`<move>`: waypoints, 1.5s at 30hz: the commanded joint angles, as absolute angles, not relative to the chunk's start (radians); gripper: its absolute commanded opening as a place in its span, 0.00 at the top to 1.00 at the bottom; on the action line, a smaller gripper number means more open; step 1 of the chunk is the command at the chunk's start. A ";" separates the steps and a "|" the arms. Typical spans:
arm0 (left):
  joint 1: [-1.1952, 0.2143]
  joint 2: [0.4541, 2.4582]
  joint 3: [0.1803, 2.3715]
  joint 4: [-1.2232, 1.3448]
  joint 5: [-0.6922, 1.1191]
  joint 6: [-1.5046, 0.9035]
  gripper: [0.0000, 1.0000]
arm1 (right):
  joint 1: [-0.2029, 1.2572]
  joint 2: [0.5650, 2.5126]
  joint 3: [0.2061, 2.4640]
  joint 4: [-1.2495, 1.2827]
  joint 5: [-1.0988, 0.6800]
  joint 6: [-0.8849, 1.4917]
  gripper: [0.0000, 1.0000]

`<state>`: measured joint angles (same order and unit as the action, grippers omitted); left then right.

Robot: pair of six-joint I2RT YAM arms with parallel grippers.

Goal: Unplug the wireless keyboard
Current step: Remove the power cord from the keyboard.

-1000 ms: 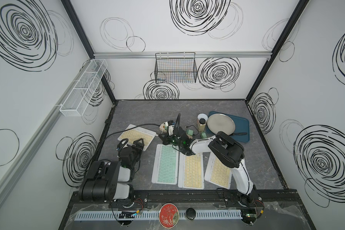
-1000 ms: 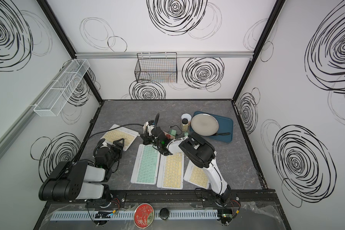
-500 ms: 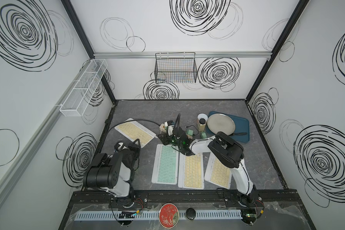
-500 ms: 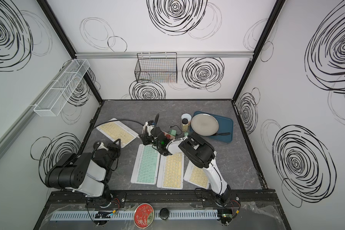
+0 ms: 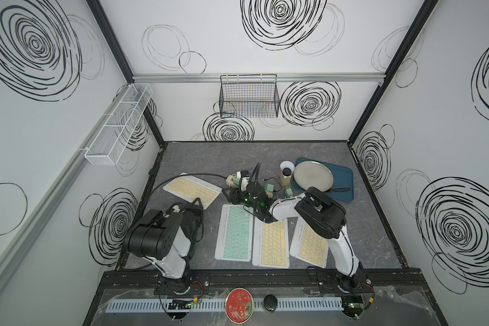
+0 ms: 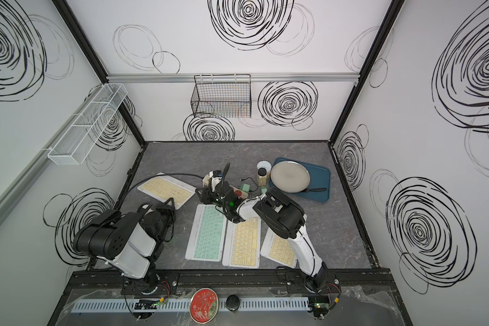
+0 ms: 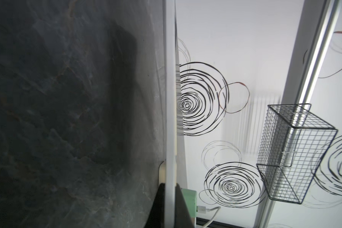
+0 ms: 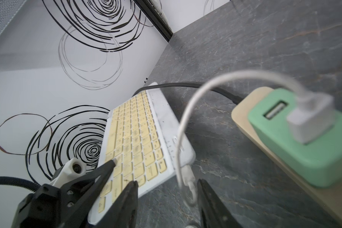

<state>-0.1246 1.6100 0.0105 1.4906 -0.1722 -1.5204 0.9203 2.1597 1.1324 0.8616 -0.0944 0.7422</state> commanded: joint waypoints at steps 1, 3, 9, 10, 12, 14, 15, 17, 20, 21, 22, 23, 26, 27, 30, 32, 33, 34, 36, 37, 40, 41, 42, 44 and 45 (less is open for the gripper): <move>-0.159 1.535 -0.137 1.743 -0.285 -1.576 1.00 | 0.935 2.113 1.094 0.950 -0.043 0.780 0.47; -0.178 1.503 -0.131 1.729 -0.303 -1.588 1.00 | 0.941 2.108 1.088 0.967 -0.040 0.781 0.44; -0.209 1.415 -0.140 1.675 -0.367 -1.594 1.00 | 0.975 2.086 1.037 1.149 -0.065 0.810 0.28; -0.213 1.389 -0.147 1.665 -0.381 -1.591 1.00 | 0.980 2.086 1.038 1.173 -0.068 0.823 0.26; -0.215 1.333 -0.149 1.611 -0.389 -1.593 1.00 | 0.982 2.095 1.055 1.198 -0.081 0.858 0.26; -0.220 1.265 -0.147 1.532 -0.395 -1.594 1.00 | 0.980 2.113 1.071 1.233 -0.091 0.892 0.27; -0.226 1.224 -0.147 1.484 -0.405 -1.590 1.00 | 0.979 2.122 1.077 1.258 -0.094 0.903 0.27; -0.238 1.132 -0.145 1.386 -0.429 -1.580 1.00 | 0.978 2.135 1.088 1.286 -0.087 0.917 0.27; -0.262 0.952 -0.134 1.171 -0.473 -1.562 1.00 | 0.970 2.149 1.109 1.320 -0.079 0.946 0.27; -0.267 0.885 -0.118 1.057 -0.486 -1.559 1.00 | 0.966 2.151 1.113 1.332 -0.080 0.957 0.28; -0.273 0.812 -0.091 0.916 -0.496 -1.560 1.00 | 0.964 2.153 1.115 1.346 -0.080 0.963 0.28; -0.276 0.752 -0.069 0.796 -0.500 -1.563 1.00 | 0.963 2.152 1.115 1.358 -0.080 0.963 0.28; -0.283 0.621 -0.049 0.578 -0.552 -1.567 1.00 | 0.966 2.147 1.119 1.357 -0.079 0.958 0.28; -0.283 0.593 -0.062 0.573 -0.558 -1.575 1.00 | 0.966 2.147 1.122 1.352 -0.078 0.961 0.28; -0.282 0.566 -0.051 0.487 -0.547 -1.607 1.00 | 0.964 2.162 1.127 1.360 -0.080 0.980 0.28; -0.284 0.579 -0.026 0.442 -0.536 -1.606 1.00 | 0.964 2.170 1.130 1.364 -0.080 0.995 0.28; -0.288 0.590 -0.019 0.435 -0.536 -1.606 1.00 | 0.963 2.174 1.132 1.366 -0.078 1.002 0.28; -0.297 0.600 -0.019 0.448 -0.543 -1.607 1.00 | 0.965 2.177 1.134 1.366 -0.074 1.008 0.28; -0.315 0.620 -0.029 0.491 -0.568 -1.612 1.00 | 0.967 2.182 1.134 1.356 -0.057 1.030 0.29; -0.322 0.629 -0.031 0.507 -0.576 -1.607 1.00 | 0.967 2.186 1.135 1.345 -0.046 1.048 0.31; -0.335 0.645 -0.019 0.508 -0.580 -1.610 1.00 | 0.969 2.198 1.145 1.285 -0.013 1.123 0.34; -0.339 0.648 -0.014 0.507 -0.584 -1.618 1.00 | 0.969 2.203 1.148 1.276 -0.009 1.138 0.35; -0.343 0.651 -0.014 0.503 -0.589 -1.630 1.00 | 0.971 2.210 1.154 1.261 -0.002 1.162 0.36; -0.348 0.658 -0.018 0.508 -0.592 -1.652 1.00 | 0.974 2.219 1.162 1.246 0.006 1.185 0.36; -0.351 0.660 -0.021 0.508 -0.595 -1.661 1.00 | 0.974 2.224 1.167 1.235 0.009 1.197 0.36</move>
